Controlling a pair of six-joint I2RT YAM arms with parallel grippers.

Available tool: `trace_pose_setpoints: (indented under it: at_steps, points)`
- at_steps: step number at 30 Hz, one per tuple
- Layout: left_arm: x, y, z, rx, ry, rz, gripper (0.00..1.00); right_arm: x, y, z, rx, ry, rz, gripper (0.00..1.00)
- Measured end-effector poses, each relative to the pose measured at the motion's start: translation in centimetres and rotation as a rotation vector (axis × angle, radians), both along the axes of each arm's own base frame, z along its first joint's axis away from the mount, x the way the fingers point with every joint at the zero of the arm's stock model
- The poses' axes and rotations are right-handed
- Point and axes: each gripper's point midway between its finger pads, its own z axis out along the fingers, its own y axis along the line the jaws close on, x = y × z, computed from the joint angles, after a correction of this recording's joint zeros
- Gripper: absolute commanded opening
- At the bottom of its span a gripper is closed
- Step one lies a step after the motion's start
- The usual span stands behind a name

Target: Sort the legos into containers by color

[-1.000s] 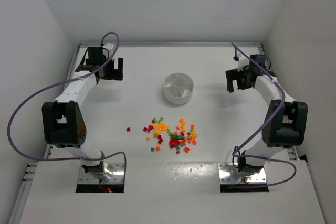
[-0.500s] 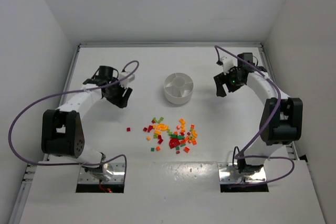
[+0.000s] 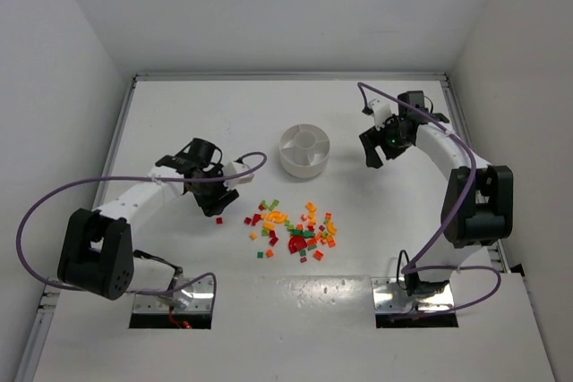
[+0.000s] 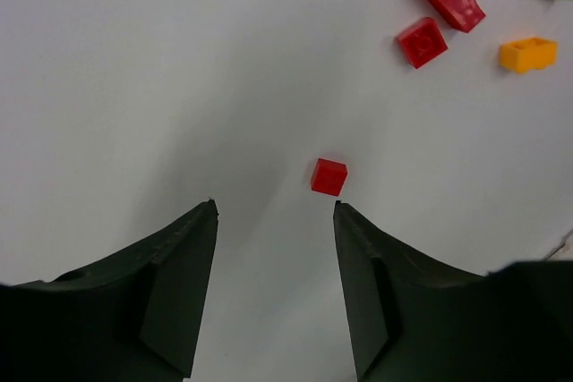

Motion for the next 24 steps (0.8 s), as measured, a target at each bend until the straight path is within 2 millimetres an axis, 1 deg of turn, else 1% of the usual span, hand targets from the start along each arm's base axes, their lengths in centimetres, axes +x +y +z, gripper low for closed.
trace_pose_setpoints:
  at_steps: [6, 9, 14, 22, 24]
  points:
    - [-1.7, -0.3, -0.9, 0.007, 0.031, -0.094, 0.66, 0.0, -0.2, -0.1, -0.017, -0.001, -0.003, 0.82]
    - [-2.1, -0.3, -1.3, 0.016, 0.043, -0.124, 0.68, 0.0, 0.0, -0.1, -0.019, -0.001, 0.001, 0.82]
    - [-2.4, -0.2, -2.5, 0.040, 0.080, -0.163, 0.68, 0.1, 0.0, -0.2, -0.022, -0.001, 0.003, 0.82]
    - [-2.0, 0.0, -3.9, 0.069, 0.101, -0.178, 0.68, 0.1, -0.1, -0.5, -0.032, 0.003, 0.001, 0.82]
    - [-1.8, 0.0, -4.0, 0.074, 0.092, -0.180, 0.65, 0.2, -0.2, -0.5, -0.038, 0.003, -0.002, 0.82]
